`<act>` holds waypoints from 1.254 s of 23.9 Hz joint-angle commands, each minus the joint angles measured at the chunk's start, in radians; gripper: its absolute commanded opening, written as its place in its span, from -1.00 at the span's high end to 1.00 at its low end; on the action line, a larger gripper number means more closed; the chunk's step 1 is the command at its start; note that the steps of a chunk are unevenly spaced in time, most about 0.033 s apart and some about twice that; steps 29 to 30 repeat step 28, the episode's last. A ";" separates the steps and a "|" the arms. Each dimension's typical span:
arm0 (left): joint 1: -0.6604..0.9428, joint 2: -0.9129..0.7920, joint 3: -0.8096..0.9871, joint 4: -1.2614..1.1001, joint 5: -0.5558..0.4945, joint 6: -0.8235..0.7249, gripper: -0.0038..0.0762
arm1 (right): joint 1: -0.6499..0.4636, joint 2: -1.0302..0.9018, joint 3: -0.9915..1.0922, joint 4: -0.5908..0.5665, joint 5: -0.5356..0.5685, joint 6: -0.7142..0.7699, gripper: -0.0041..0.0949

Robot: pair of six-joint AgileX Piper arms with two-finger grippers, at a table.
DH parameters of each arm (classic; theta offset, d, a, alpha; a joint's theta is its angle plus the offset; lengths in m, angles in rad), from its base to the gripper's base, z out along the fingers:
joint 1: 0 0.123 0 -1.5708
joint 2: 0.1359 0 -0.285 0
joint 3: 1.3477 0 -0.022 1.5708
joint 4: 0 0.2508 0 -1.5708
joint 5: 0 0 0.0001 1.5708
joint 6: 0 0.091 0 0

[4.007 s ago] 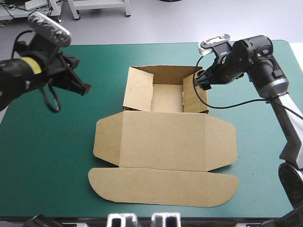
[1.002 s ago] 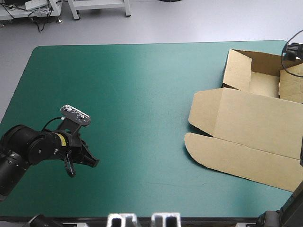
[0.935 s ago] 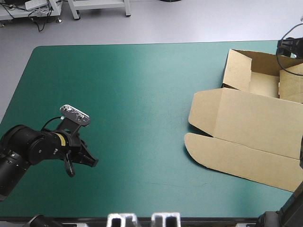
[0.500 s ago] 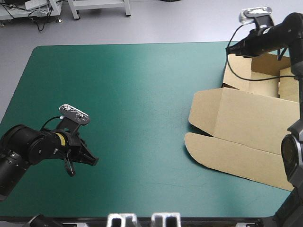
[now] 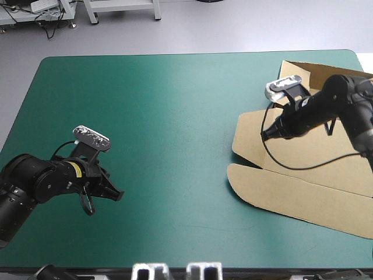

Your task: Fold the box

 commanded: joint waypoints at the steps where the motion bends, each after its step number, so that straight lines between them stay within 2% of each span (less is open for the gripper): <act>1: -0.003 -0.008 -0.024 0.001 -0.040 -0.009 0.93 | 0.000 -0.190 0.116 0.016 -0.016 -0.011 0.95; 5: -0.003 -0.008 -0.024 -0.003 -0.040 -0.009 0.93 | 0.000 -0.376 0.234 0.016 -0.090 -0.007 0.95; 9: -0.003 -0.008 -0.024 -0.058 -0.036 -0.009 0.93 | 0.000 -0.478 0.337 0.008 -0.109 -0.002 0.95; 14: -0.003 -0.008 0.025 -0.085 -0.055 -0.006 0.93 | 0.000 -0.500 0.403 -0.030 -0.113 0.027 0.95; 30: -0.003 -0.008 0.033 -0.082 -0.041 -0.006 0.93 | 0.000 -0.505 0.401 -0.011 -0.116 0.027 0.95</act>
